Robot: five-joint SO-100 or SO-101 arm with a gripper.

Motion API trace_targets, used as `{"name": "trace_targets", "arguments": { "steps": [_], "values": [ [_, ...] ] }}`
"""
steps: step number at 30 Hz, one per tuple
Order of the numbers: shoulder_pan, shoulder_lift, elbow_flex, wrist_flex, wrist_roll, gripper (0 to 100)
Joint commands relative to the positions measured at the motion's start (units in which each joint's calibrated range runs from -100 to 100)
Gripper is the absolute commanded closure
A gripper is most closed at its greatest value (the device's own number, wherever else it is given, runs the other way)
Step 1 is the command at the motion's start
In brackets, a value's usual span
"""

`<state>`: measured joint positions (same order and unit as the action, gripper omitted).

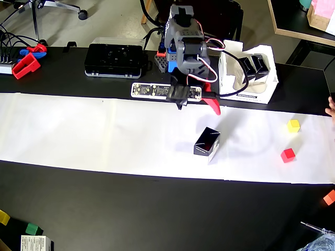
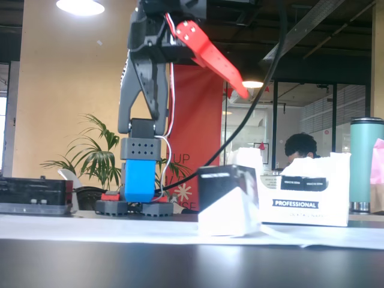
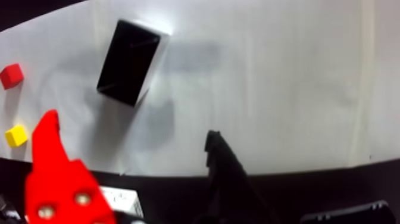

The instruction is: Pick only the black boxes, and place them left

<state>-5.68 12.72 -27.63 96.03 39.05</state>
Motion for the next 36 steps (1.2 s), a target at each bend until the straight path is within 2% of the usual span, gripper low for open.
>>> {"name": "trace_targets", "arguments": {
  "steps": [1,5,14,19,23,24,26,29,33,36],
  "values": [
    [-1.5,4.0,-12.0,-1.9,0.2,42],
    [-5.4,8.3,-14.0,-2.5,-1.6,40],
    [-11.6,16.2,-14.0,-11.4,-8.4,40],
    [-15.1,19.9,-14.2,-11.7,-12.5,40],
    [-17.2,27.9,-24.1,-11.7,-16.6,41],
    [-17.3,30.2,-27.3,-11.7,-17.3,45],
    [-17.2,34.1,-33.6,-11.7,-18.7,61],
    [-17.6,36.2,-35.1,-11.3,-18.7,80],
    [-21.3,35.8,-30.1,-10.7,-18.6,82],
    [-25.0,30.2,-28.2,-3.7,-18.9,83]
  ]
}}
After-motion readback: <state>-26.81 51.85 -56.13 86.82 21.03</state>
